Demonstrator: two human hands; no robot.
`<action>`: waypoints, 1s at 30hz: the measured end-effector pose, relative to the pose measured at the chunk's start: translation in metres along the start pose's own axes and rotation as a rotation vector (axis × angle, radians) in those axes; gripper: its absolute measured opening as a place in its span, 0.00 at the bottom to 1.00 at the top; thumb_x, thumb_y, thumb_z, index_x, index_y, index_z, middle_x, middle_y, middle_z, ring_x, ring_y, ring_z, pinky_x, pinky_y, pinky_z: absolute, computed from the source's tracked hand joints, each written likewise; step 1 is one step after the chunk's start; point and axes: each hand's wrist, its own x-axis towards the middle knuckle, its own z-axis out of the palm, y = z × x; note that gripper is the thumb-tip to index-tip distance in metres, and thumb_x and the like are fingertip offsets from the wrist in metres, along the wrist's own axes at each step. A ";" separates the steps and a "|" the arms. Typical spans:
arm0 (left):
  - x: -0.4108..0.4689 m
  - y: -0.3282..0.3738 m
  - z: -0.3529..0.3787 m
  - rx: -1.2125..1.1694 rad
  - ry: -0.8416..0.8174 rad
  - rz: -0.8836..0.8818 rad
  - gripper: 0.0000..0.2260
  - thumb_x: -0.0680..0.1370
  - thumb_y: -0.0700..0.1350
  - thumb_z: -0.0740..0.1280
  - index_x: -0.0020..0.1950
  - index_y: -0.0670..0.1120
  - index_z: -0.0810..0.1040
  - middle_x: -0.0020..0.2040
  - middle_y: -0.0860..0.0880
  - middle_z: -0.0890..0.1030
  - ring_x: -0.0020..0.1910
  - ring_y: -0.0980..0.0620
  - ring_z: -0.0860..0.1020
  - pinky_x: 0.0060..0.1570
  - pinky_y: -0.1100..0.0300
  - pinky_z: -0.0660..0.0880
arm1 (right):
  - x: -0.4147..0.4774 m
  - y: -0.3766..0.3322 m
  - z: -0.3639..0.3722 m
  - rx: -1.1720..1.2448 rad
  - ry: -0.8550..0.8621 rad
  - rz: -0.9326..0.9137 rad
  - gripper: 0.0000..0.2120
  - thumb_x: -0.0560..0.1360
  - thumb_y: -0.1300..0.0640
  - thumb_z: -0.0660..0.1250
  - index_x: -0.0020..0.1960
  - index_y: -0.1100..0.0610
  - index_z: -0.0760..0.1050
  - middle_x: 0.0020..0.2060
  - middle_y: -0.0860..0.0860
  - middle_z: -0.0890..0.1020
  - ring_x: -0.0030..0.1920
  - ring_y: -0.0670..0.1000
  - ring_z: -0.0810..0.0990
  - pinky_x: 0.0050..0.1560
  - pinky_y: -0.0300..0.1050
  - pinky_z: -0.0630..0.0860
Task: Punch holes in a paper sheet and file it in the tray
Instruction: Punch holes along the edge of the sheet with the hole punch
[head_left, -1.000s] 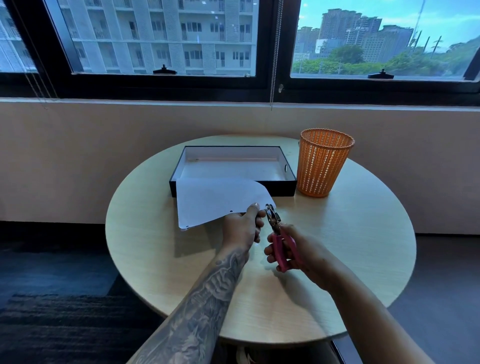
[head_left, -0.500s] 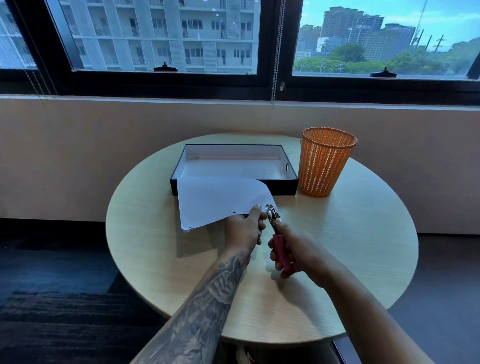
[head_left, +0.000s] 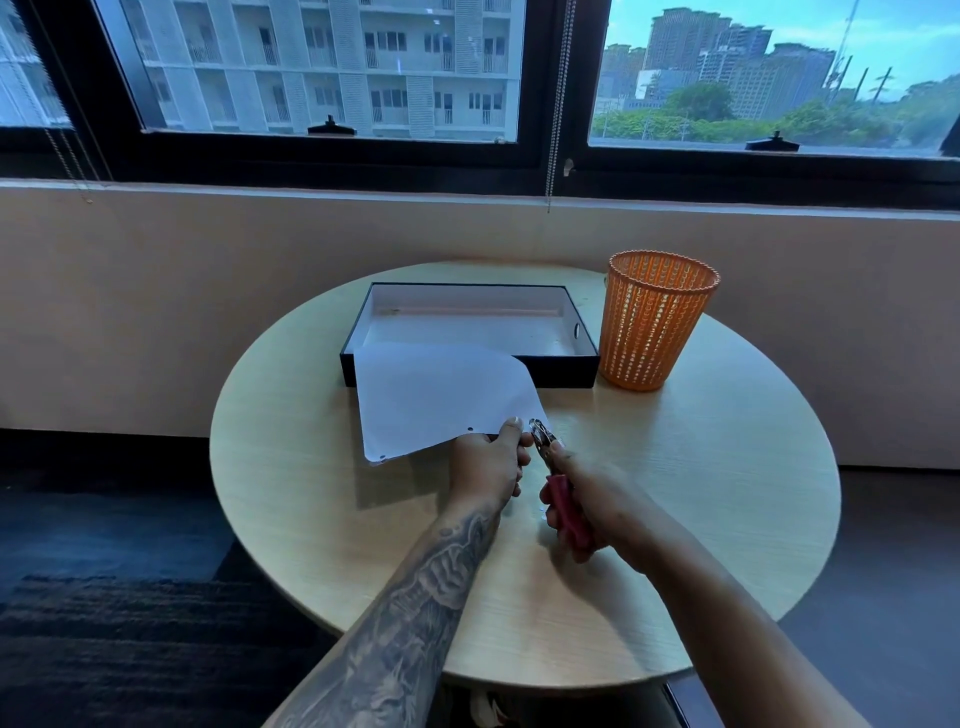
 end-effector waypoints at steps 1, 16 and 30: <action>0.002 -0.001 0.000 0.021 -0.001 -0.012 0.17 0.80 0.48 0.66 0.37 0.40 0.82 0.24 0.51 0.74 0.22 0.53 0.68 0.27 0.60 0.68 | 0.001 0.000 0.000 -0.010 0.008 0.005 0.30 0.81 0.35 0.56 0.45 0.62 0.79 0.31 0.58 0.81 0.27 0.55 0.78 0.28 0.43 0.74; 0.007 -0.011 -0.001 0.107 -0.005 -0.084 0.17 0.79 0.51 0.65 0.37 0.41 0.82 0.23 0.49 0.75 0.21 0.49 0.69 0.24 0.61 0.65 | 0.013 -0.002 0.001 -0.127 0.045 0.109 0.31 0.80 0.34 0.57 0.43 0.63 0.77 0.31 0.61 0.80 0.23 0.54 0.74 0.26 0.41 0.72; 0.006 -0.010 -0.001 0.168 -0.002 -0.069 0.18 0.79 0.49 0.65 0.38 0.37 0.83 0.23 0.49 0.75 0.21 0.48 0.70 0.24 0.60 0.68 | 0.019 -0.001 0.005 -0.196 0.074 0.138 0.32 0.79 0.33 0.55 0.41 0.62 0.75 0.34 0.62 0.76 0.21 0.53 0.71 0.25 0.39 0.68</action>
